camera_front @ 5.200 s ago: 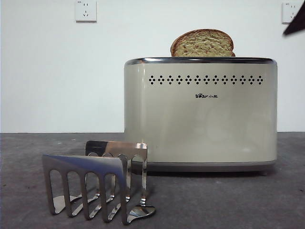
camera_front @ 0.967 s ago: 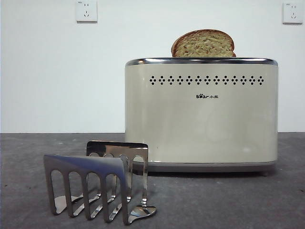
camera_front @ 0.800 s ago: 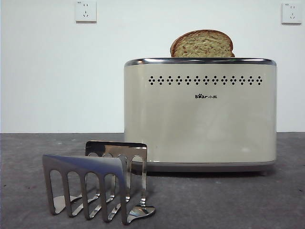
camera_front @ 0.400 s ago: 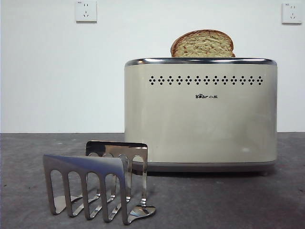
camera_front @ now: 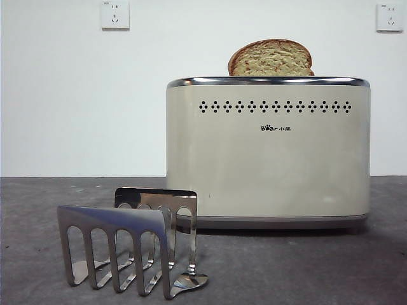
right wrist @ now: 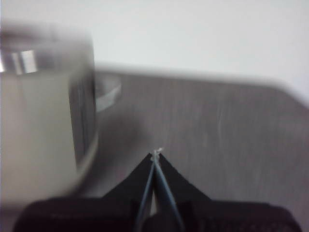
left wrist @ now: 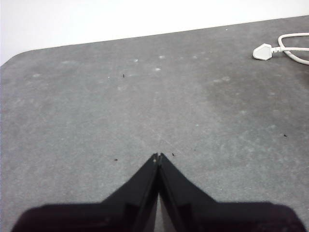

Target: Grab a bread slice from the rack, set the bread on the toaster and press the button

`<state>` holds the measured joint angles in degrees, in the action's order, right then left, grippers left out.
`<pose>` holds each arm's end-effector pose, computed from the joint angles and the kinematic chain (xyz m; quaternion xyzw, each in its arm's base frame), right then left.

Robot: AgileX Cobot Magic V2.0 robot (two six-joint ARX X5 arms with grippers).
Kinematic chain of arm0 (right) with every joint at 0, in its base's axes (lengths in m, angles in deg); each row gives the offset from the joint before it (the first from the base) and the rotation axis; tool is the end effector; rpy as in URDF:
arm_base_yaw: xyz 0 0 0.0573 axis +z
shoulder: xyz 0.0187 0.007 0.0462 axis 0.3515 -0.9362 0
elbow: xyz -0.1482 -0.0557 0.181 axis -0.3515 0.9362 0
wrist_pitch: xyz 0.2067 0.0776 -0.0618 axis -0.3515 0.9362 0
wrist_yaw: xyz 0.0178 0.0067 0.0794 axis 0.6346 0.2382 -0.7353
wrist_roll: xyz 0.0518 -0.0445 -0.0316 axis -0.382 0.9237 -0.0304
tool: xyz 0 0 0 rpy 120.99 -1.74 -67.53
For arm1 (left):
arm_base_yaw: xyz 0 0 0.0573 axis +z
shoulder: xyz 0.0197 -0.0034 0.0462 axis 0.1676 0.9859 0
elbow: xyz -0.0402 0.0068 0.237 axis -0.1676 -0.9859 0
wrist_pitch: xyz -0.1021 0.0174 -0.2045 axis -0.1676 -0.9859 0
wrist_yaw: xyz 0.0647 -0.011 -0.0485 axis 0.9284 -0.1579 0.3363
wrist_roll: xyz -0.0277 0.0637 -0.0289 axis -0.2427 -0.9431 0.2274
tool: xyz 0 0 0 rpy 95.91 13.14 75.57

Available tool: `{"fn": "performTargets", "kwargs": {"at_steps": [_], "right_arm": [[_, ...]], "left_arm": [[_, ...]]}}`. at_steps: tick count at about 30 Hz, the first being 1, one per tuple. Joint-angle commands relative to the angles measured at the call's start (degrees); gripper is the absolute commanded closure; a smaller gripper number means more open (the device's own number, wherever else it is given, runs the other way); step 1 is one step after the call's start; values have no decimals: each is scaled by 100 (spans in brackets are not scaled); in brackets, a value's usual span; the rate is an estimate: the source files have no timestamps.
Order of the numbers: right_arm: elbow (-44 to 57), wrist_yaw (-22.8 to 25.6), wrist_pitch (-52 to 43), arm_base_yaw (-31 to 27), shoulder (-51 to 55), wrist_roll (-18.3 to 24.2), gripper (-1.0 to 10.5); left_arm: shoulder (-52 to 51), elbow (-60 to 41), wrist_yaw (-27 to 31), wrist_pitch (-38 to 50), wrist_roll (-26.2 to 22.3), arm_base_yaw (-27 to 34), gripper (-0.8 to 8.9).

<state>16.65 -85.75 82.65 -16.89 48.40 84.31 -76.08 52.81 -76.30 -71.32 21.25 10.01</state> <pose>0.1260 0.0063 0.1506 -0.0553 0.0707 0.0212 0.9957 0.1288 0.0005 0.1405 0.0416 0.1113 -0.0039 0.9929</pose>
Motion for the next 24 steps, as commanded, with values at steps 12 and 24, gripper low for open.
{"fn": "performTargets", "kwargs": {"at_steps": [12,24], "right_arm": [[55,575,111,0,-2,-181,946],[55,562,111,0,-4,-181,946]], "left_arm": [[50,-61,-15,20,35,-2,816],[50,-61,-15,20,35,-2,816]]}}
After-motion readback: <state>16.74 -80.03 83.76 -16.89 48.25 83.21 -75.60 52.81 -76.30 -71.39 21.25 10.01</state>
